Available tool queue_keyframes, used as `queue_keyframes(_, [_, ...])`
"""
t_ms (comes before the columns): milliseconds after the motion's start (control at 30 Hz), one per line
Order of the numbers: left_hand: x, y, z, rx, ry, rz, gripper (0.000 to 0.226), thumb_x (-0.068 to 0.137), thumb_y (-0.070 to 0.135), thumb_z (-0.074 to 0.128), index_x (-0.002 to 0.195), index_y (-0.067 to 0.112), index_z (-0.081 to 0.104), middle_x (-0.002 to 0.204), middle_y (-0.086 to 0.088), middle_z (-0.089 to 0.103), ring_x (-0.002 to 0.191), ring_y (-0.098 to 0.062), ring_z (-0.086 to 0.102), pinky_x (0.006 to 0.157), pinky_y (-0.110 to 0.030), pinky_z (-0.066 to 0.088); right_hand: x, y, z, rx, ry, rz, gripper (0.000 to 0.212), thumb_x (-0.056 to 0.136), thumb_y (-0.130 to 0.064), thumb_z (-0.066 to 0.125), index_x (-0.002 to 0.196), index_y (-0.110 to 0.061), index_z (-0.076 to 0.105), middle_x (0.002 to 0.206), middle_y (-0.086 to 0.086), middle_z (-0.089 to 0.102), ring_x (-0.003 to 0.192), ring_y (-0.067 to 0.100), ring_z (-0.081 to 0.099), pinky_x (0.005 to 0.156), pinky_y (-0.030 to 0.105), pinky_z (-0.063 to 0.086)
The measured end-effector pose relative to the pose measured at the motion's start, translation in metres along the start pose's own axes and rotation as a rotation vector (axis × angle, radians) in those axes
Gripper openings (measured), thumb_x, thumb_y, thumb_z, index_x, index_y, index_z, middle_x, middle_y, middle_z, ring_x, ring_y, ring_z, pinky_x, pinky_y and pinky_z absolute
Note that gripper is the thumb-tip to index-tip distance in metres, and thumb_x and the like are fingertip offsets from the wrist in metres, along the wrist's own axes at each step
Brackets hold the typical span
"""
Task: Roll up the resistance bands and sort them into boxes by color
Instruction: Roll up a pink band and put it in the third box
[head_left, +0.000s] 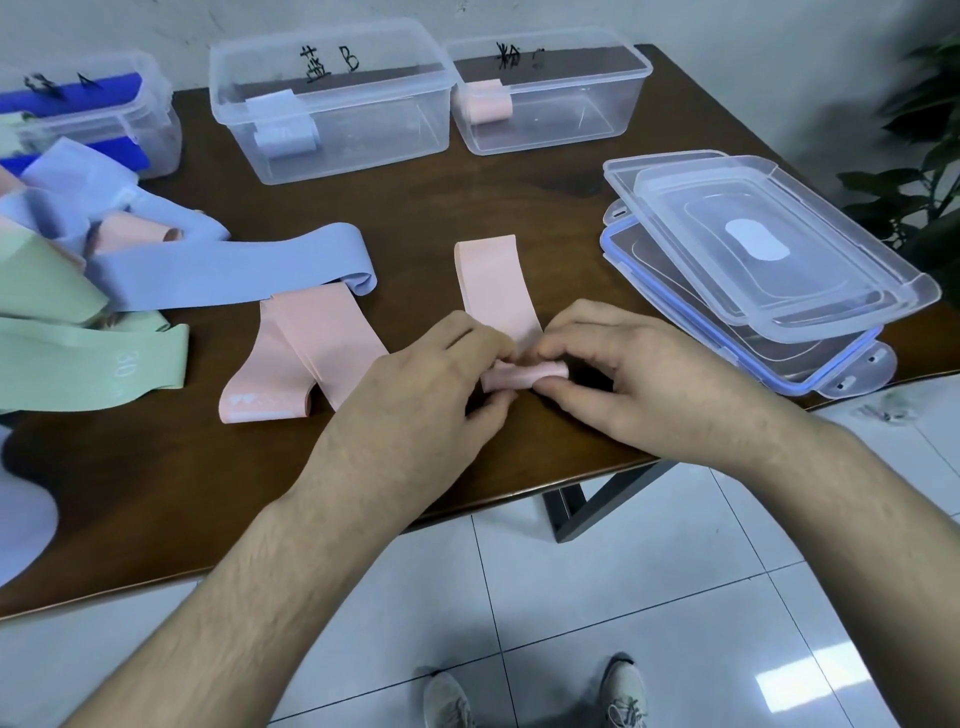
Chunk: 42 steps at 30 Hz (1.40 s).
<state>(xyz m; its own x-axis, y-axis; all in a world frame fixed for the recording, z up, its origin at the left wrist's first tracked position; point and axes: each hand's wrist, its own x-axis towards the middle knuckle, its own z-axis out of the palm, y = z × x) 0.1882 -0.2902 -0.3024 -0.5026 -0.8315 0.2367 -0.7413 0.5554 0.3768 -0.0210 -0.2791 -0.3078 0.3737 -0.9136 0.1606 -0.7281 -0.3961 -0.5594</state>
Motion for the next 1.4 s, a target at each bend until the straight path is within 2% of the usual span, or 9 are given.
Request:
queue_keyframes(233, [0.005,-0.005,0.000,-0.030,-0.022,-0.034,0.020,0.095,0.033,0.060,0.113,0.028,0.066,0.108,0.014,0.058,0.067,0.002,0.044,0.069,0.001,0.032,0.003,-0.002,-0.003,-0.032,0.004,0.004,0.023,0.090,-0.029,0.068,0.113,-0.032,0.066,0.109,-0.020,0.054,0.098,0.007,0.058,0.081,0.019,0.046])
queue_keyframes(400, [0.006,-0.002,-0.004,0.000,0.007,-0.025,0.025,0.094,0.032,0.063,0.117,0.024,0.064,0.112,0.009,0.058,0.070,-0.005,0.042,0.059,-0.005,0.029,0.008,0.001,-0.001,0.002,0.012,0.023,0.014,0.093,-0.026,0.067,0.107,-0.029,0.069,0.103,-0.020,0.057,0.094,0.009,0.060,0.080,0.025,0.048])
queue_keyframes(533, [0.007,-0.002,-0.008,0.014,-0.027,-0.013,0.021,0.094,0.034,0.063,0.113,0.026,0.064,0.112,0.010,0.056,0.066,-0.001,0.044,0.059,-0.005,0.029,0.011,0.005,-0.003,0.005,-0.004,0.026,0.014,0.094,-0.026,0.066,0.106,-0.030,0.069,0.101,-0.022,0.055,0.093,0.003,0.057,0.079,0.016,0.039])
queue_keyframes(667, [0.010,-0.005,-0.006,0.032,-0.046,-0.019,0.022,0.097,0.032,0.058,0.118,0.028,0.065,0.115,0.012,0.059,0.084,-0.001,0.044,0.063,-0.001,0.029,0.012,0.004,-0.006,-0.039,-0.021,0.025,0.023,0.093,-0.032,0.063,0.115,-0.031,0.069,0.107,-0.021,0.053,0.095,-0.002,0.054,0.080,0.013,0.037])
queue_keyframes(733, [0.012,-0.006,-0.006,0.050,-0.055,-0.025,0.026,0.098,0.033,0.054,0.122,0.028,0.063,0.118,0.012,0.059,0.081,-0.001,0.043,0.064,0.000,0.030,0.012,0.003,-0.006,-0.048,-0.017,0.029,0.029,0.091,-0.033,0.063,0.120,-0.031,0.067,0.111,-0.018,0.054,0.099,0.003,0.056,0.083,0.018,0.042])
queue_keyframes(967, [0.020,-0.007,-0.007,0.060,-0.100,-0.044,0.029,0.097,0.036,0.055,0.125,0.029,0.061,0.122,0.013,0.057,0.095,0.001,0.044,0.065,-0.001,0.027,0.016,0.002,-0.004,-0.050,0.011,0.062,0.021,0.093,-0.027,0.065,0.114,-0.031,0.068,0.109,-0.018,0.057,0.091,-0.001,0.054,0.079,0.011,0.036])
queue_keyframes(1100, [0.016,-0.005,-0.009,0.065,-0.093,-0.032,0.026,0.095,0.033,0.058,0.118,0.027,0.065,0.116,0.012,0.061,0.096,-0.003,0.053,0.067,-0.004,0.029,0.012,0.001,-0.005,-0.052,-0.010,0.054,0.020,0.093,-0.028,0.065,0.113,-0.032,0.068,0.108,-0.018,0.057,0.093,0.001,0.055,0.080,0.015,0.039])
queue_keyframes(1267, [0.006,0.001,-0.012,0.072,-0.123,-0.015,0.024,0.090,0.037,0.060,0.112,0.029,0.067,0.105,0.017,0.060,0.081,-0.001,0.044,0.060,-0.003,0.028,0.004,-0.007,-0.011,-0.073,-0.107,0.066,0.021,0.092,-0.032,0.063,0.113,-0.035,0.068,0.108,-0.021,0.057,0.096,0.001,0.055,0.082,0.013,0.039])
queue_keyframes(1400, [0.004,0.004,-0.013,0.067,-0.158,-0.039,0.026,0.093,0.043,0.055,0.116,0.034,0.064,0.108,0.022,0.044,0.069,-0.001,0.044,0.063,-0.001,0.035,0.000,-0.010,-0.010,-0.061,-0.103,0.053,0.021,0.093,-0.032,0.063,0.112,-0.034,0.068,0.107,-0.022,0.054,0.094,0.003,0.055,0.079,0.013,0.041])
